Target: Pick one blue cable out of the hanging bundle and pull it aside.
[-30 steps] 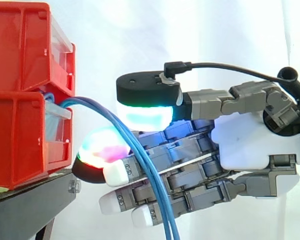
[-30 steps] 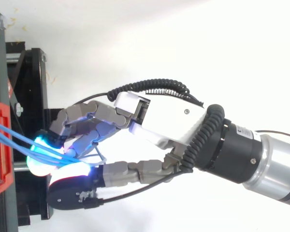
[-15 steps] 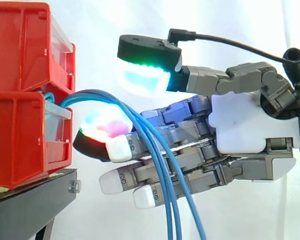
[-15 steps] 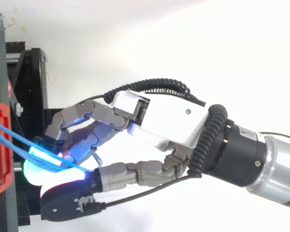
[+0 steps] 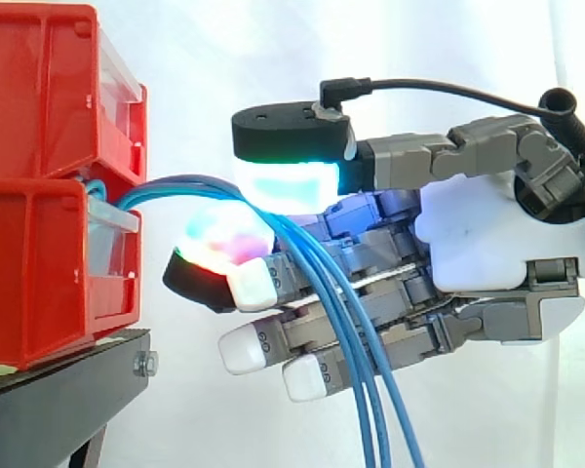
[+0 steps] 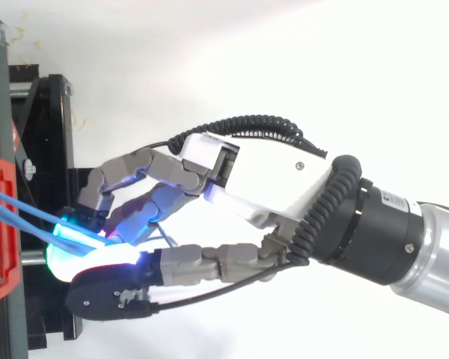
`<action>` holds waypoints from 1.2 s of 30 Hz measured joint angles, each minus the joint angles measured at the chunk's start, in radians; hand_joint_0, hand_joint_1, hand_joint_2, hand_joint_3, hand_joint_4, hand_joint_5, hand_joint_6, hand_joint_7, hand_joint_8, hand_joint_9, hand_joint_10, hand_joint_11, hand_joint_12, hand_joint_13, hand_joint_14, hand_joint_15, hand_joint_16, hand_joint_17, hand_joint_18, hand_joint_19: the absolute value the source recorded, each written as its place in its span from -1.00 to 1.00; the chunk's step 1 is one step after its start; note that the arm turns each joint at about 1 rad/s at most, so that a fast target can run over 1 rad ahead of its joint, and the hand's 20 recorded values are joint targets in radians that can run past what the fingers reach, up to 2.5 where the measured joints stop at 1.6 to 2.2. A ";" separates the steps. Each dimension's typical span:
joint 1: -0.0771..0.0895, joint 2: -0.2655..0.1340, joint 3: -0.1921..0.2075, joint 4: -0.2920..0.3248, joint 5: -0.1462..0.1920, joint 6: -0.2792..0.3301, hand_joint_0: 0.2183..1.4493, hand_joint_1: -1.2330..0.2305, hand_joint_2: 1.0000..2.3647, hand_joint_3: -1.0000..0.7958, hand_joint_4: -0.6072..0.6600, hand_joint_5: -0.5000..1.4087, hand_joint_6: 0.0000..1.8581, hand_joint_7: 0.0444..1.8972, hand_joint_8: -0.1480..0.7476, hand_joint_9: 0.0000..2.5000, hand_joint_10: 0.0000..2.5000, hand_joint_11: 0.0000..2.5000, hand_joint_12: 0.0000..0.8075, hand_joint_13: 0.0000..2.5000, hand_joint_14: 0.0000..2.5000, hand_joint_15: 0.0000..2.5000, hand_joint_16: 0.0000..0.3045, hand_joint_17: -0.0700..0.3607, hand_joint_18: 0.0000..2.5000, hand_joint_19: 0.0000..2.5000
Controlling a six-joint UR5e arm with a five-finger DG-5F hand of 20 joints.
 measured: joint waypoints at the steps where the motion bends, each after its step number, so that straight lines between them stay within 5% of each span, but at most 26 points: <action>1: -0.002 0.000 0.000 -0.003 0.000 0.000 -0.50 -0.19 -0.99 -0.31 0.25 -0.58 -0.03 -0.14 -0.05 -0.20 -0.99 -0.77 -0.02 -0.43 -0.99 -0.69 -0.63 -0.09 -0.54 -0.47; 8: -0.013 0.000 -0.003 -0.028 0.000 -0.001 -0.42 0.01 -0.99 -0.28 0.22 -0.58 -0.05 -0.11 -0.06 -0.19 -0.99 -0.77 -0.04 -0.44 -0.99 -0.69 -0.64 -0.11 -0.56 -0.46; 15: -0.022 0.000 -0.027 -0.043 0.000 -0.002 -0.42 -0.28 -1.00 0.04 0.27 -0.56 -0.04 -0.10 0.09 -0.17 -0.99 -0.80 0.17 -0.38 -0.99 -0.71 -0.52 0.08 -0.44 -0.51; 17: -0.024 0.000 -0.034 -0.045 0.000 0.000 -0.45 -0.36 -0.89 0.07 0.21 -0.56 -0.04 -0.08 0.10 -0.17 -0.99 -0.80 0.17 -0.37 -0.99 -0.70 -0.52 0.09 -0.43 -0.51; 22: -0.026 0.001 -0.030 -0.048 -0.001 0.011 -0.35 -0.46 -1.00 0.13 0.00 -0.58 -0.01 -0.08 0.04 -0.20 -0.99 -0.79 0.11 -0.39 -0.99 -0.70 -0.56 0.03 -0.45 -0.51; 26: -0.028 0.005 -0.025 -0.053 -0.001 0.016 -0.25 -0.54 -0.98 0.03 -0.13 -0.60 0.02 -0.01 -0.06 -0.26 -0.99 -0.76 -0.02 -0.43 -0.99 -0.69 -0.62 -0.07 -0.49 -0.50; 32: -0.029 0.023 -0.024 -0.064 0.000 0.014 -0.09 -0.58 -1.00 -0.41 -0.25 -0.60 0.03 0.00 -0.11 -0.27 -0.99 -0.76 -0.07 -0.43 -0.99 -0.70 -0.65 -0.11 -0.48 -0.52; 36: -0.027 0.038 -0.022 -0.084 0.000 0.008 -0.20 -0.60 -1.00 -0.44 -0.15 -0.57 0.00 0.05 -0.13 -0.21 -0.99 -0.77 -0.08 -0.37 -0.98 -0.66 -0.66 -0.13 -0.43 -0.50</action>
